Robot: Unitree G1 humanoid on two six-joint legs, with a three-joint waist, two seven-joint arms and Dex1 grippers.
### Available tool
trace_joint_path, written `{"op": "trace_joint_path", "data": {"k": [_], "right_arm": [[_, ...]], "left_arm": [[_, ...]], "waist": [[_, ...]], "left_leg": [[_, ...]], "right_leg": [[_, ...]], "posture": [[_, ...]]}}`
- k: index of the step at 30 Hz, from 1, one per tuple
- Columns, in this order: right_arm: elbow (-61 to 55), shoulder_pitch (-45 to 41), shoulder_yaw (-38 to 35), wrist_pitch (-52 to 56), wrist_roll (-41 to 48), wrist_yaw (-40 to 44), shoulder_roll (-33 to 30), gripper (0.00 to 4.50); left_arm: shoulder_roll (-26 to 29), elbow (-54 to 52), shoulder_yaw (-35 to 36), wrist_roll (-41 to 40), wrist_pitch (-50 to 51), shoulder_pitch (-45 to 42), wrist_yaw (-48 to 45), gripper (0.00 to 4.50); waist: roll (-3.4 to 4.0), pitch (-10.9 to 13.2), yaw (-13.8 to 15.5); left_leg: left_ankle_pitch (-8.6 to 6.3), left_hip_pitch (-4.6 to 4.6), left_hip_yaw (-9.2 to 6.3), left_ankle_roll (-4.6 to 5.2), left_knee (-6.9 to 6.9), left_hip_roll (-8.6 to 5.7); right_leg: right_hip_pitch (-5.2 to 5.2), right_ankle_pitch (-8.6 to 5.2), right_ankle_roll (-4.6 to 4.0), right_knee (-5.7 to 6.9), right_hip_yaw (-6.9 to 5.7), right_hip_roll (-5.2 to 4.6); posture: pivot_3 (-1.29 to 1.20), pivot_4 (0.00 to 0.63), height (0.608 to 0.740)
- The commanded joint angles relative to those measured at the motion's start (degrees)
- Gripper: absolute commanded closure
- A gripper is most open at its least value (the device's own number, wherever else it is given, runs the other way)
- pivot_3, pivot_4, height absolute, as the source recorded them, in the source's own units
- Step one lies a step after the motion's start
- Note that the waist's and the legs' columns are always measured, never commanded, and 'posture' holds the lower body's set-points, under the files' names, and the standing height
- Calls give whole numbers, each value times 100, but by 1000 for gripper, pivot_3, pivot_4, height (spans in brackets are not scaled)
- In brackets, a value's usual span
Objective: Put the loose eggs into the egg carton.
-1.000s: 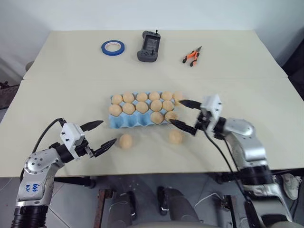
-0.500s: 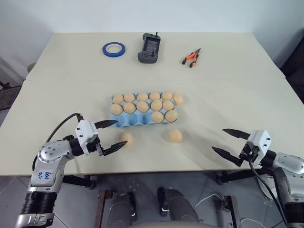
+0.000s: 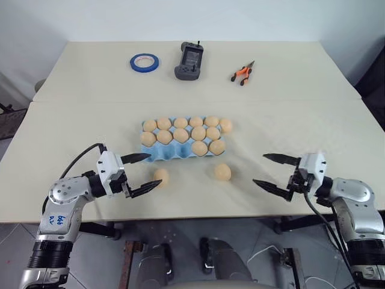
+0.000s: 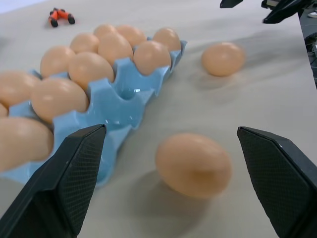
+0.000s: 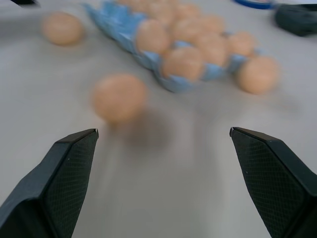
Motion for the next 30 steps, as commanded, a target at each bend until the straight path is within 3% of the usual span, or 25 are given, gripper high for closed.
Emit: {"op": "trace_joint_path", "data": {"k": [1,13,16,21,30], "right_arm": [[-586,-280,477,625,161,84,100,40],[179,-1210,1580,672,-810,-284,820,40],[397,-1313,1599,531,-901,-312,946,652],[470,-1352,1554,413,-915,-249,992,2333],[-161,-2036,1666,1010,-600,-669,1778,2333]], "left_arm": [[113,-319,201,-133,-24,166,-22,0],[117,-448,225,-144,-331,463,-200,0],[103,-533,218,-154,-315,480,-165,0],[68,-582,342,-147,-319,556,24,0],[-186,-704,1012,-302,-248,1037,791,0]], "waist": [[0,0,-4],[-3,-2,4],[-3,-2,2],[-3,-2,-19],[-2,-2,-88]], "left_leg": [[-1,0,0,-1,0,1],[-17,-12,4,8,-9,-3],[-17,-12,6,6,-27,-5],[-24,-10,8,-5,-32,-1],[-24,-5,4,-9,-11,4]], "right_leg": [[0,-1,-1,0,0,0],[1,-15,-27,-35,2,-11],[-7,-16,-29,-31,1,-12],[-18,-7,-12,-12,0,-7],[-22,5,13,23,-3,-2]], "posture": [[0,150,740],[0,150,740],[0,150,740],[0,150,740],[0,150,740]]}}
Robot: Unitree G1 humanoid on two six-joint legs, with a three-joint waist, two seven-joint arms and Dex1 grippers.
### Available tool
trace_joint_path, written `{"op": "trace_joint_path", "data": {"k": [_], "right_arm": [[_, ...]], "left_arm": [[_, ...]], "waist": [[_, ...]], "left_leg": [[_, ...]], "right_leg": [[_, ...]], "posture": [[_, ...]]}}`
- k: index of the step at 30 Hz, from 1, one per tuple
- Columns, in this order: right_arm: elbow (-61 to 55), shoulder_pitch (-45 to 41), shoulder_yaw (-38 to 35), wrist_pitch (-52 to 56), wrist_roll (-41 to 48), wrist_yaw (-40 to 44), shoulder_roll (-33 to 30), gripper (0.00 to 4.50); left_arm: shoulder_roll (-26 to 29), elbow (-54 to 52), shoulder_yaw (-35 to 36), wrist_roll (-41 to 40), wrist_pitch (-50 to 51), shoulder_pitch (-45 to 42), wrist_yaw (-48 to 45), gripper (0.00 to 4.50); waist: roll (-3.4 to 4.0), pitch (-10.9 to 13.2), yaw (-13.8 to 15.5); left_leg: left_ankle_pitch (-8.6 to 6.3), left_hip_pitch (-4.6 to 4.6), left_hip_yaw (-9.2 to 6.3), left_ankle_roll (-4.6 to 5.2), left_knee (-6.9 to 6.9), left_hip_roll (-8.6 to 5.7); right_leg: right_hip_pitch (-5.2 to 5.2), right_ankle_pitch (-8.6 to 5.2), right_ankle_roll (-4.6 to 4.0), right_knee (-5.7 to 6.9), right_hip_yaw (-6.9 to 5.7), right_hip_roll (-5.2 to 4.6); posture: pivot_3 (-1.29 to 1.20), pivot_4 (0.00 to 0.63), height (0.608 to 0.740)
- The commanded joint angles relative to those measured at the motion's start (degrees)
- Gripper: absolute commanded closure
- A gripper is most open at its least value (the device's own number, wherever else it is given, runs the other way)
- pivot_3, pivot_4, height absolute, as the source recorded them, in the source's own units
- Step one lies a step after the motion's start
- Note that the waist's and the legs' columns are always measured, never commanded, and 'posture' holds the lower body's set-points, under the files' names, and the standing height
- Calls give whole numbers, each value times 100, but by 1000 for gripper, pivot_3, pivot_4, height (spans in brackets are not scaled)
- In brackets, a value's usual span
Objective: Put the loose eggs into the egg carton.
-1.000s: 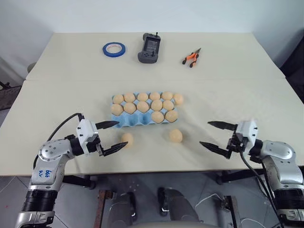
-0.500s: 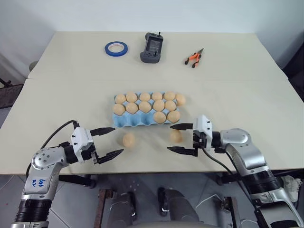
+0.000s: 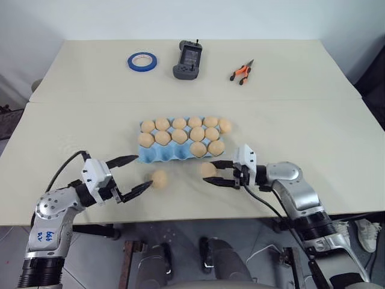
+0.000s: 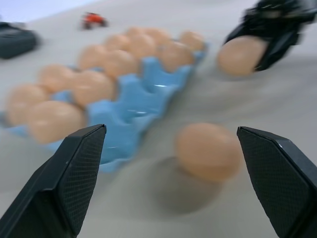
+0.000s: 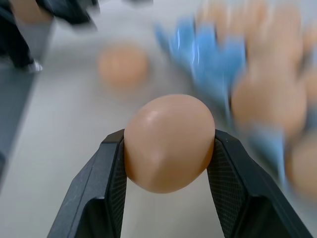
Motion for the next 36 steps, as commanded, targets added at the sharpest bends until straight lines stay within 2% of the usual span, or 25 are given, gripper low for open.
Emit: {"op": "trace_joint_path", "data": {"k": [1,6,9,12,16,17,23,31,36], "right_arm": [[-215,-428,97,139,-47,-313,300,2333],[520,-1014,237,-39,-474,-737,726,2333],[969,-1183,278,-264,-695,-762,763,2333],[1212,-1284,236,-367,-717,-703,794,1599],[1326,-1414,226,-486,-767,-711,871,180],[1287,-1428,181,-464,-721,-714,881,41],[653,-1089,-265,-454,-398,-651,514,41],[342,293,-1614,-1084,-56,-1026,-329,41],[412,1138,-2347,-1360,106,-1202,-707,41]], "left_arm": [[-68,-292,294,-104,-37,369,200,0],[-103,-484,431,-102,-55,806,365,0],[-108,-545,470,-107,-69,890,427,0],[-105,-597,511,-112,-53,920,466,0],[-93,-644,522,-124,-34,932,495,0],[-95,-664,511,-121,-26,927,512,0],[-71,-742,429,-114,103,817,554,0],[-98,-816,33,-119,475,329,525,0],[-87,-752,-344,-18,475,-49,379,0]], "waist": [[-1,-1,-22],[-3,-2,-73],[-3,-2,-66],[-3,-2,-81],[-3,-2,-102],[-3,-2,-103],[-4,-3,-84],[-8,-5,5],[-8,-5,-40]], "left_leg": [[0,0,0,0,2,0],[-2,-4,1,-3,-4,-1],[-2,-6,1,-3,-19,-2],[-2,-7,7,-3,-37,-3],[-1,-7,18,-8,-56,-2],[0,-7,20,-12,-59,-1],[12,-12,18,-35,-59,6],[12,-11,14,-25,-51,-6],[16,-3,11,-27,-47,-3]], "right_leg": [[1,0,0,0,-1,-2],[3,-17,-30,-15,-3,-8],[1,-21,-37,-28,-8,-14],[1,-21,-37,-40,-10,-19],[-19,-3,-5,-30,-11,-15],[-26,-1,-1,-23,-10,-12],[-49,-9,-7,7,-11,-2],[-31,-4,4,-10,-9,-8],[-29,-3,6,1,-7,3]], "posture": [[0,150,740],[0,150,740],[0,150,740],[0,150,740],[0,150,740],[0,150,740],[0,150,740],[0,150,740],[0,150,740]]}}
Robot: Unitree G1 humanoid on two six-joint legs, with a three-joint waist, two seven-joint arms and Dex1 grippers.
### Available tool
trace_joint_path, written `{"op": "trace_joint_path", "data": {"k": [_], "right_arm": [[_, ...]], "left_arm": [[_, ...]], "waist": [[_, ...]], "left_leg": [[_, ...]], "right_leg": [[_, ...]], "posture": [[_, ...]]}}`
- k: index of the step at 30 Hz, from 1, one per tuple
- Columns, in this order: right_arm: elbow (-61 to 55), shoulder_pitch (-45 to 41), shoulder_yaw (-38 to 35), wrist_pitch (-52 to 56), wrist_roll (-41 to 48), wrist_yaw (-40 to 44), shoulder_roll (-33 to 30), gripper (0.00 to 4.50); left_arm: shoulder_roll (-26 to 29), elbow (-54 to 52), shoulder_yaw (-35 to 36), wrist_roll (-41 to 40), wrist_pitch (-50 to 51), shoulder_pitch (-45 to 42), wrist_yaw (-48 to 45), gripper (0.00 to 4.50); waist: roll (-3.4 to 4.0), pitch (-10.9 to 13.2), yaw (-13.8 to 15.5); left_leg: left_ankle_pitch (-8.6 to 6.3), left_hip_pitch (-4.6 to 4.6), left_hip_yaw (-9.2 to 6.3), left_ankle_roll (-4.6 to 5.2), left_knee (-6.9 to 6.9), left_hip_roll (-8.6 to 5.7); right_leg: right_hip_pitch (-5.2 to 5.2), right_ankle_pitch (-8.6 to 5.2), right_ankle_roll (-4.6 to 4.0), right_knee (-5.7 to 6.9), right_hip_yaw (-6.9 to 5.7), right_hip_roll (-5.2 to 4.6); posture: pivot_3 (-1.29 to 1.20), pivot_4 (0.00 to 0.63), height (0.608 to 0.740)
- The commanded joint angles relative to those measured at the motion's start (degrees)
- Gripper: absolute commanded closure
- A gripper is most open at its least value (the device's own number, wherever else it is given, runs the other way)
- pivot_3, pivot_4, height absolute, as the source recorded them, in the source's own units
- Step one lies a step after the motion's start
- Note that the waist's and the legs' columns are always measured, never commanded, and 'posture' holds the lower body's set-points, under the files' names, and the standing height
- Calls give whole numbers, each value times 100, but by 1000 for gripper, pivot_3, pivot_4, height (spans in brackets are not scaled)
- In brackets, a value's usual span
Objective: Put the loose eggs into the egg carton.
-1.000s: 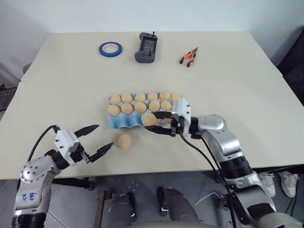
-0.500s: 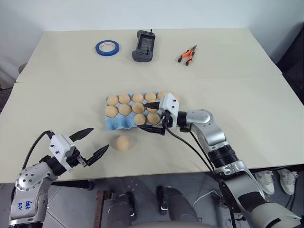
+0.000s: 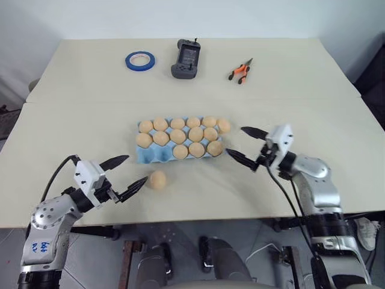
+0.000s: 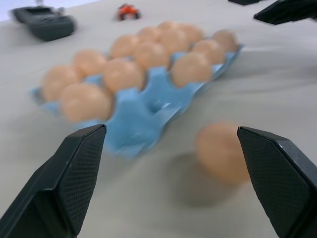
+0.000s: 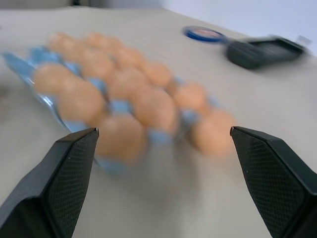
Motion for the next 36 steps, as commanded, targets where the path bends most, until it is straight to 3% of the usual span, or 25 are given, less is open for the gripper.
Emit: {"op": "trace_joint_path", "data": {"k": [1,8,16,21,30,36], "right_arm": [[-70,481,-609,-363,226,-89,-278,41],[19,1221,-1017,-862,434,187,-561,41],[538,977,-917,-1142,518,398,-512,41],[1325,-35,-478,-941,213,320,-392,41],[3695,-2721,355,-432,-686,-147,44,41],[4891,-3778,866,-615,-1255,83,485,41]], "left_arm": [[23,-130,-223,54,-78,-260,-140,0],[19,282,-591,209,-187,-791,-400,0],[15,473,-551,133,-113,-1020,-423,0],[46,481,-384,140,-165,-891,-343,0],[46,183,-43,74,-109,-560,-133,0],[27,-58,68,45,-83,-333,0,0]], "waist": [[0,0,3],[1,1,-43],[3,2,-51],[5,3,-71],[10,6,-54],[10,6,-59]], "left_leg": [[2,2,-3,0,1,-1],[4,18,-11,4,29,1],[8,18,-15,23,69,-5],[10,18,-1,34,71,-6],[9,7,-4,31,64,-5],[2,5,-3,24,51,-2]], "right_leg": [[3,0,1,2,0,1],[39,3,13,-2,-3,8],[61,-12,-18,-17,10,2],[61,-6,-26,-23,23,0],[38,-1,-23,-7,19,-2],[26,11,0,4,12,-3]], "posture": [[0,150,740],[0,150,740],[0,150,740],[0,150,740],[0,150,740],[0,150,740]]}}
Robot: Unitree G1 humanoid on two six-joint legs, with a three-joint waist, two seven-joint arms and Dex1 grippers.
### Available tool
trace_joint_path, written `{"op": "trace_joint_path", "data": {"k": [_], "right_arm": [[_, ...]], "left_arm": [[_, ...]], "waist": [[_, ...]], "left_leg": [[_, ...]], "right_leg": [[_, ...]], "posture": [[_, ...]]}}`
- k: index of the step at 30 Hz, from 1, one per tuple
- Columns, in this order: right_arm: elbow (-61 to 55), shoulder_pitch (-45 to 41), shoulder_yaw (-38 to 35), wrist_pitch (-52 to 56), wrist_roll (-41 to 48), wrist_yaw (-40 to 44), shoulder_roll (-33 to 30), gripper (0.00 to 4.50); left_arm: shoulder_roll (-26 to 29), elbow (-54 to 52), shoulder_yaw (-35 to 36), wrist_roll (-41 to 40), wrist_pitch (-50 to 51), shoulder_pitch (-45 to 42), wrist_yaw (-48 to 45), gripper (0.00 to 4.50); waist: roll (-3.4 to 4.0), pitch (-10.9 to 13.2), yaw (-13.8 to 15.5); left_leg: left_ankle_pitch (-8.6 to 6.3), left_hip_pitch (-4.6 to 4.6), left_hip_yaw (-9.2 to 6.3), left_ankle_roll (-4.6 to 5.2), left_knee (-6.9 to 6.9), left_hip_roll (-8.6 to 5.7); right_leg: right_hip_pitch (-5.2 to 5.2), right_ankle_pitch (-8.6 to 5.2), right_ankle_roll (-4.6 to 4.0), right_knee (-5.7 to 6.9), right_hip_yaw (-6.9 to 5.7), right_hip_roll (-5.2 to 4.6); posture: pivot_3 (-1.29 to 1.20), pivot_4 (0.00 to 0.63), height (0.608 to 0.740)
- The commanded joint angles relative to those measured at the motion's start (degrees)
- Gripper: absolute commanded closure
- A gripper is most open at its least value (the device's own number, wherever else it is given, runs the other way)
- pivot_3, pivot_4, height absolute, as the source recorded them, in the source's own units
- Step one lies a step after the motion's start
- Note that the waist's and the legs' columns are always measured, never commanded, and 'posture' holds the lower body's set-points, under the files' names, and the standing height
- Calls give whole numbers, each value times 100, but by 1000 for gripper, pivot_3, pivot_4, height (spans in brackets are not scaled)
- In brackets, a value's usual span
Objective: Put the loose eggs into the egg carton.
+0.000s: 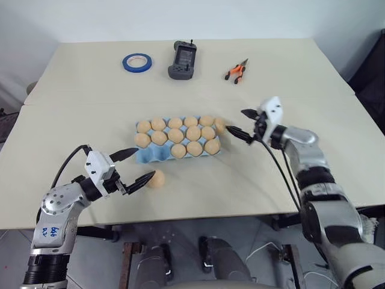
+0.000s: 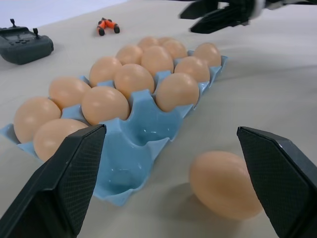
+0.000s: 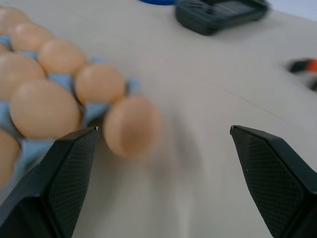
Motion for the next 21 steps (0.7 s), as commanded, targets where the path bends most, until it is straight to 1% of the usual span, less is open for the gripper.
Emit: {"op": "trace_joint_path", "data": {"k": [1,7,18,19,20,21], "right_arm": [[483,-327,175,-231,-286,138,80,41],[1184,-775,370,-443,-713,-58,243,41],[1644,-1105,257,-397,-839,-277,437,41],[1656,-1115,241,-382,-837,-310,445,417],[1669,-1124,225,-344,-831,-323,454,584],[1674,-1128,219,-325,-832,-297,457,916]], "left_arm": [[23,-290,181,-105,-3,96,100,0],[41,-366,270,-113,10,155,162,0],[53,-287,252,-91,-23,45,161,0],[52,-281,246,-90,-16,20,166,0],[51,-267,242,-87,-16,-1,165,0],[50,-258,239,-83,-18,-15,164,0]], "waist": [[0,0,11],[1,0,-5],[0,0,-86],[0,0,-89],[0,0,-92],[1,0,-92]], "left_leg": [[-1,0,0,-1,-5,0],[-6,-6,-4,-7,-12,-1],[-4,-2,-3,-10,-8,1],[-4,-2,-3,-10,-7,1],[-4,-2,-3,-10,-7,1],[-4,-2,-3,-10,-7,1]], "right_leg": [[-3,4,6,0,-1,0],[-9,4,8,-2,-6,-2],[-8,5,10,6,-5,-2],[-8,5,9,7,-5,-2],[-8,5,10,8,-5,-2],[-8,5,10,8,-5,-2]], "posture": [[0,150,740],[0,150,740],[0,150,740],[0,150,740],[0,150,740],[0,150,740]]}}
